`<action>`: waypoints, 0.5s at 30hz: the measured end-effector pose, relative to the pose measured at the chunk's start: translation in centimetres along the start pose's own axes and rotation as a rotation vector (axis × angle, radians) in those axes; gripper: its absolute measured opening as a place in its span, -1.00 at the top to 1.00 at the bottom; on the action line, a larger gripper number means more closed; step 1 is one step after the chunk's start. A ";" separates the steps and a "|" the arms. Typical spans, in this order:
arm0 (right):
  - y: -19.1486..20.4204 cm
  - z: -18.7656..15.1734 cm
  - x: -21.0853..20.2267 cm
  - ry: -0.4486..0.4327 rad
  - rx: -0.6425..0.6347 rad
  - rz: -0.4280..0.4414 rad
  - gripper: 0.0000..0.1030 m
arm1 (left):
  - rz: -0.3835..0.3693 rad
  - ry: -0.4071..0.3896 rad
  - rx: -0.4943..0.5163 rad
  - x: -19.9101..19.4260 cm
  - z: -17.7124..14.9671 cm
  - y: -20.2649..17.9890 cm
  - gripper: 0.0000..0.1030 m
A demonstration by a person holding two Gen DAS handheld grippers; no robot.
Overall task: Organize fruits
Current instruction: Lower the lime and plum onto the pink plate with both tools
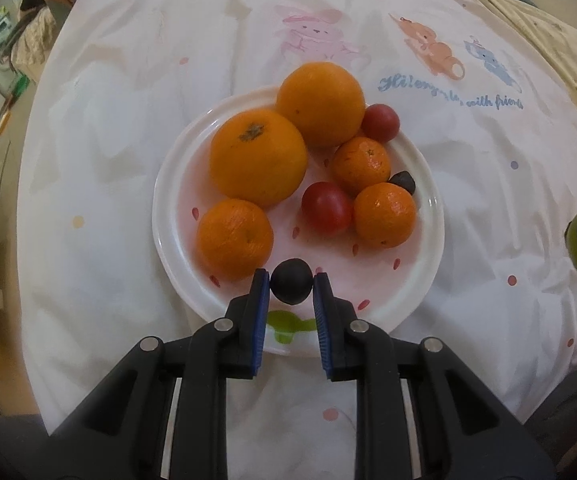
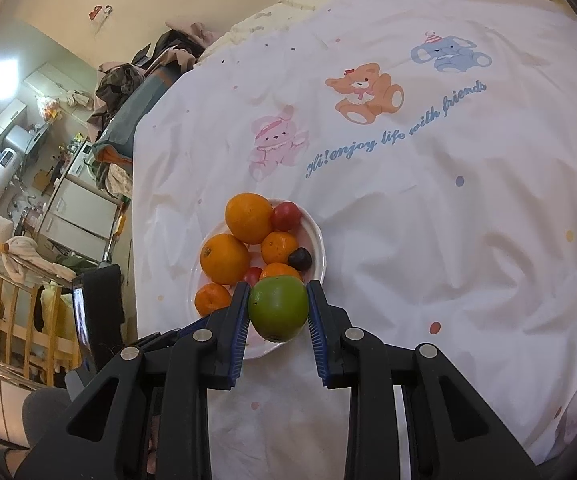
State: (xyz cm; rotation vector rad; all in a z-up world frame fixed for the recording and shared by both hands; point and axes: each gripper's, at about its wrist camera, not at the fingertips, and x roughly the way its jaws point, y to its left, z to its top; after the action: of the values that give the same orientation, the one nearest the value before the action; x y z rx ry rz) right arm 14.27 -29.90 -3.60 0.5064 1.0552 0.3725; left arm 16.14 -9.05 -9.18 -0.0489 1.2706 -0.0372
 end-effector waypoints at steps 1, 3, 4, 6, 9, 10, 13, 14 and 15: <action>0.0 0.0 0.0 0.000 -0.003 -0.003 0.42 | -0.006 -0.002 -0.004 -0.2 0.0 0.2 0.40; 0.0 -0.1 0.1 0.001 -0.006 -0.009 0.42 | -0.005 -0.017 -0.010 -0.9 -0.1 0.4 -0.36; -0.1 -0.1 0.1 0.001 -0.005 -0.013 0.42 | -0.007 -0.037 -0.015 -1.6 -0.2 0.6 -0.45; -0.2 -0.2 0.2 0.005 -0.002 -0.019 0.42 | -0.014 -0.059 -0.015 -2.6 -0.4 0.8 -0.56; -0.2 -0.4 0.4 0.012 -0.002 -0.026 0.42 | -0.025 -0.078 0.007 -4.2 -0.9 1.4 -0.56; -0.1 -0.5 0.4 0.015 -0.006 -0.028 0.42 | -0.021 -0.090 0.013 -4.9 -1.2 1.8 -0.56; 0.3 -0.8 0.9 0.035 -0.020 -0.027 0.42 | 0.006 -0.113 0.015 -6.2 -2.0 3.0 -0.56; 0.5 -0.9 1.2 0.044 -0.027 -0.026 0.42 | 0.019 -0.119 0.008 -6.4 -2.2 3.4 -0.56; 0.7 -0.9 1.4 0.051 -0.034 -0.025 0.42 | 0.035 -0.129 -0.008 -6.9 -2.7 4.1 -0.56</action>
State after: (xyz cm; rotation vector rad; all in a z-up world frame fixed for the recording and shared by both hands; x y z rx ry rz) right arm 14.04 -28.41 -4.63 0.4552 1.1019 0.3819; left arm 11.58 -4.64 -3.66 -0.0357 1.1420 0.0009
